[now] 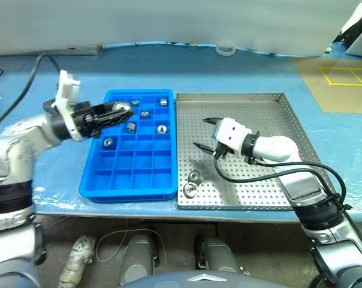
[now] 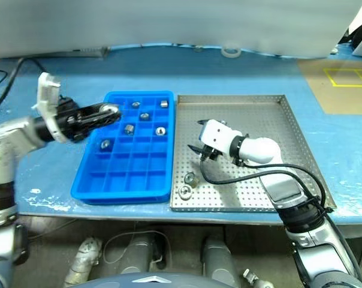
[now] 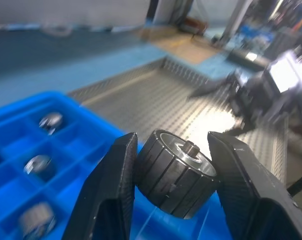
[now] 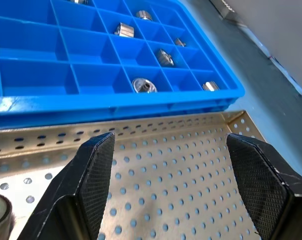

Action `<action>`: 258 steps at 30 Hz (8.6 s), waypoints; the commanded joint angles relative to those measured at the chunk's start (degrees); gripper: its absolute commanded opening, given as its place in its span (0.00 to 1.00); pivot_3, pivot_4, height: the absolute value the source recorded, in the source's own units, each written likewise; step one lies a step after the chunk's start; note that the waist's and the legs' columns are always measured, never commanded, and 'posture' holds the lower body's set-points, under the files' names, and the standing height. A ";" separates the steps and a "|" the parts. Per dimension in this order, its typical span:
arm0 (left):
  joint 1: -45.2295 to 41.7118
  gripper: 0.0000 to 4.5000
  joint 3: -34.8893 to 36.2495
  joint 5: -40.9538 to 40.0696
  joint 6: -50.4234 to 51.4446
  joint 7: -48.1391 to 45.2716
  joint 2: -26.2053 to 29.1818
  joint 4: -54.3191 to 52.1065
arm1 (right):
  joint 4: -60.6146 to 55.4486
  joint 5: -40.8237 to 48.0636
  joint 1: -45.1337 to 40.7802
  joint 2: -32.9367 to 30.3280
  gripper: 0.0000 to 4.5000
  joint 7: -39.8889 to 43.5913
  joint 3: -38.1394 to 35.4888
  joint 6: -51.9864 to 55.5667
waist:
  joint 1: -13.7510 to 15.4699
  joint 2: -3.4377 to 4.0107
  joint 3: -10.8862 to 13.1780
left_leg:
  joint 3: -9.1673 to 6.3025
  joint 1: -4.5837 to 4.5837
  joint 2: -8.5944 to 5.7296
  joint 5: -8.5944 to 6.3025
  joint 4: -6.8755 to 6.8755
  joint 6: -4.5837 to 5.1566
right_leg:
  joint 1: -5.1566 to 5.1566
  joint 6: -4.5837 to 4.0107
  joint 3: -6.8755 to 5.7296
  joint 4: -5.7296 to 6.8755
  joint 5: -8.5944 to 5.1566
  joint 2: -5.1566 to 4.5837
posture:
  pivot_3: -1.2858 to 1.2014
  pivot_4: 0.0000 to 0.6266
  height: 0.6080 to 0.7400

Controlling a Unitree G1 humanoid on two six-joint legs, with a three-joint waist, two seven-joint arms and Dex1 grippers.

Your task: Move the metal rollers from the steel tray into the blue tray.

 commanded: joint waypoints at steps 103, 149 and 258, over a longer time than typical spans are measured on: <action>-45.24 0.99 3.55 -8.74 -7.05 13.21 -51.85 54.25 | 0.64 -6.18 3.40 13.84 0.84 -20.68 -4.15 5.05 | -3.62 -0.22 0.02 | 0.09 -0.14 0.09 0.04 0.47 0.52 | 0.03 -0.11 -0.07 0.06 0.08 -0.06 | 0.37 0.24 1.00; -41.73 1.00 -7.61 3.04 -11.22 1.91 -33.52 47.26 | 4.39 -8.58 4.00 14.31 0.23 -23.00 -4.69 -0.41 | -2.69 -0.17 0.14 | 0.23 -0.22 -0.01 -0.02 0.35 0.59 | -0.04 -0.12 -0.03 -0.01 0.08 -0.17 | 0.39 0.24 1.00; -29.63 0.39 0.13 3.85 -10.13 1.17 -9.86 28.83 | 6.35 -7.41 1.43 9.96 0.23 -18.81 -2.73 -4.96 | -2.73 -0.44 0.27 | 0.25 -0.16 0.09 0.06 0.14 0.42 | -0.17 -0.12 -0.07 0.05 0.08 -0.11 | 0.47 0.24 1.00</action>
